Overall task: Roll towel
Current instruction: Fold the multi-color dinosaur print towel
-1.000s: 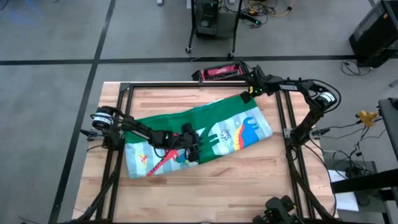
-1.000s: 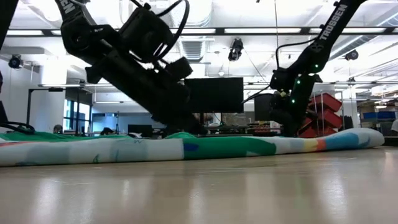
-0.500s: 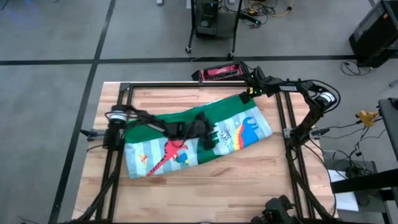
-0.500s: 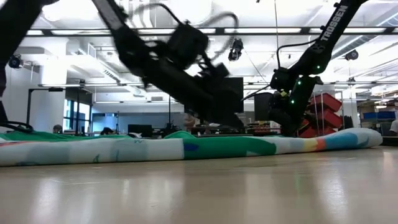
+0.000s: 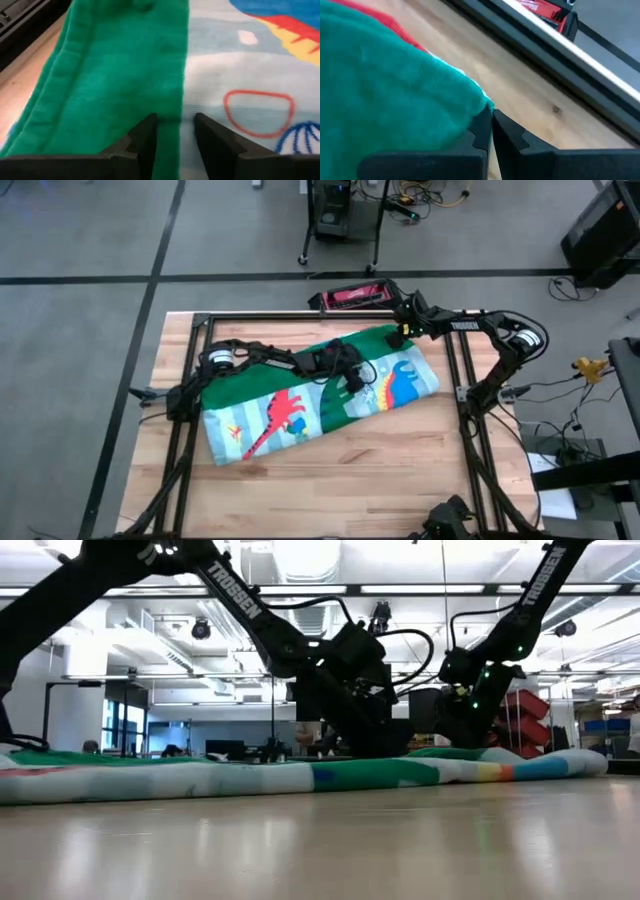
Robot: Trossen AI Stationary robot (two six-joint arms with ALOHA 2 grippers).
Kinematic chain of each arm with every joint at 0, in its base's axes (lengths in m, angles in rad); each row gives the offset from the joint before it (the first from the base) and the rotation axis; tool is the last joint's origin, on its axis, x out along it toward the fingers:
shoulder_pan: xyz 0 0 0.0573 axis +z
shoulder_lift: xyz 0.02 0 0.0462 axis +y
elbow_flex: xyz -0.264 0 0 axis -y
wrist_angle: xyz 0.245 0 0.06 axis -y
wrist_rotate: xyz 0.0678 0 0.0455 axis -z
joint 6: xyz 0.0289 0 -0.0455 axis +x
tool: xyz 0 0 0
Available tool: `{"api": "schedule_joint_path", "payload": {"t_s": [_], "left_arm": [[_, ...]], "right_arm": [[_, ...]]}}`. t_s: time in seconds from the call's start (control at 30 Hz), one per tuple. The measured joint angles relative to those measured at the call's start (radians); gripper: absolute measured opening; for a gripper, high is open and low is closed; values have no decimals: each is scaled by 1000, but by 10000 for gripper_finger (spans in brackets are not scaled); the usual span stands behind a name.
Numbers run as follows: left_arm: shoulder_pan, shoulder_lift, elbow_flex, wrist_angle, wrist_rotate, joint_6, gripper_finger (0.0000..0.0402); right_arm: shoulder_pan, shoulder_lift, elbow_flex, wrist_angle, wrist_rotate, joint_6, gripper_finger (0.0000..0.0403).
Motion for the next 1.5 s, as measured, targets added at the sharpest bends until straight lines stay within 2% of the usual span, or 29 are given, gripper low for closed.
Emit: {"api": "schedule_joint_path", "payload": {"t_s": [0.3, 0.4, 0.67, 0.8, 0.97, 1.17, 1.23, 1.33, 1.5], "left_arm": [[-44, -6, -6, -20, 1, -19, 119], [-51, -6, -6, -20, 6, -22, 119], [-51, -6, -7, -20, 6, -39, 119], [-51, -6, -8, -15, 5, -42, 119], [-48, -6, -8, -12, 7, -42, 119], [-46, -6, -8, -3, 6, -42, 119], [-44, -6, -2, -5, 6, -43, 119], [-43, -5, 5, -5, -9, -49, 119], [-36, -5, 5, -1, -34, -69, 119]], "right_arm": [[0, -102, 1, 26, 34, 18, 7], [0, -148, 1, 6, 36, 16, 33], [3, -282, 2, -95, 53, 36, 138], [54, -351, -51, -111, -40, 97, 156], [218, -477, -205, -70, -78, 210, 120], [550, -585, -400, 106, -66, 407, 25], [665, -593, -440, 157, -24, 463, 7], [827, -590, -470, 208, 78, 540, 11], [1007, -541, -496, 233, 226, 627, 2]]}}
